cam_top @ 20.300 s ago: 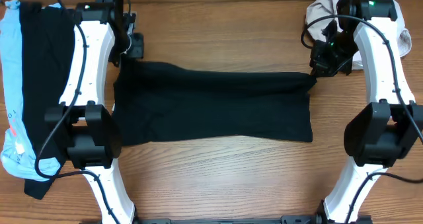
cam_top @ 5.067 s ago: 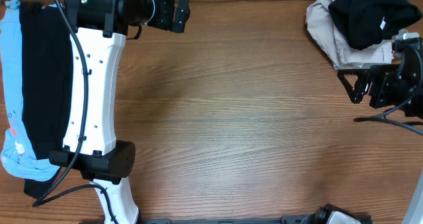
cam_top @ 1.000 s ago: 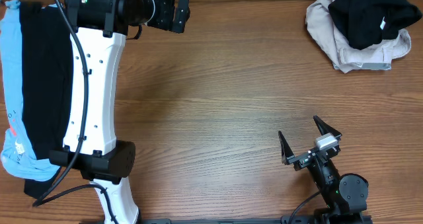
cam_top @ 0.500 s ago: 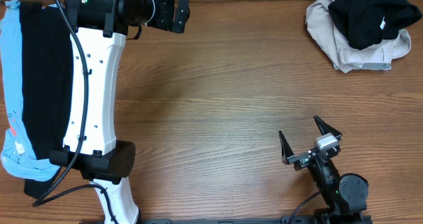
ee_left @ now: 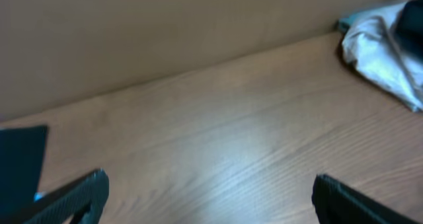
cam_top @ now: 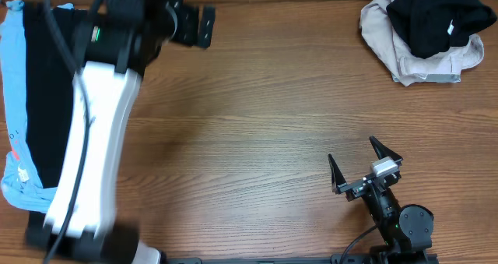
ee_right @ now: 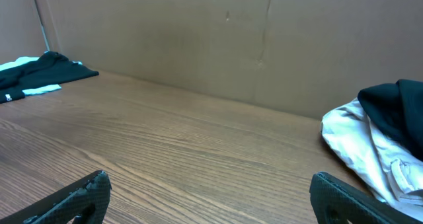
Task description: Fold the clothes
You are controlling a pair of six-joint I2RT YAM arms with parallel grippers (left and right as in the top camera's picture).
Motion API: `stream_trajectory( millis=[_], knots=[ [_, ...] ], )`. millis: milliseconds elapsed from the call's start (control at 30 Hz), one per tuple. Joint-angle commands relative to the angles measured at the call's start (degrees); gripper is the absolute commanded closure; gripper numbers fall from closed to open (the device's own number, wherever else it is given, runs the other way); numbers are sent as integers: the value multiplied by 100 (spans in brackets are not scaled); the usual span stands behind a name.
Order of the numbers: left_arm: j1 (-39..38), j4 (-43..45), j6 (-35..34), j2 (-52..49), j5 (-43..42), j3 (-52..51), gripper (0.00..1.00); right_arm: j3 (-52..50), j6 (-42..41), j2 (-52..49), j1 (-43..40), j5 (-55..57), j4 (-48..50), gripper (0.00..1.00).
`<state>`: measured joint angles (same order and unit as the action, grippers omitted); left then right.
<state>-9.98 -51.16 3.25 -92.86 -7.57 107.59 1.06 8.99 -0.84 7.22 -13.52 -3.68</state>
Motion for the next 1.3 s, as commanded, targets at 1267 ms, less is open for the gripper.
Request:
stream_trajectory(
  millis=[1267],
  knots=[
    [957,4736,-216,9270,42,-10732,0,-61,-46,68,11,44,22,0]
  ],
)
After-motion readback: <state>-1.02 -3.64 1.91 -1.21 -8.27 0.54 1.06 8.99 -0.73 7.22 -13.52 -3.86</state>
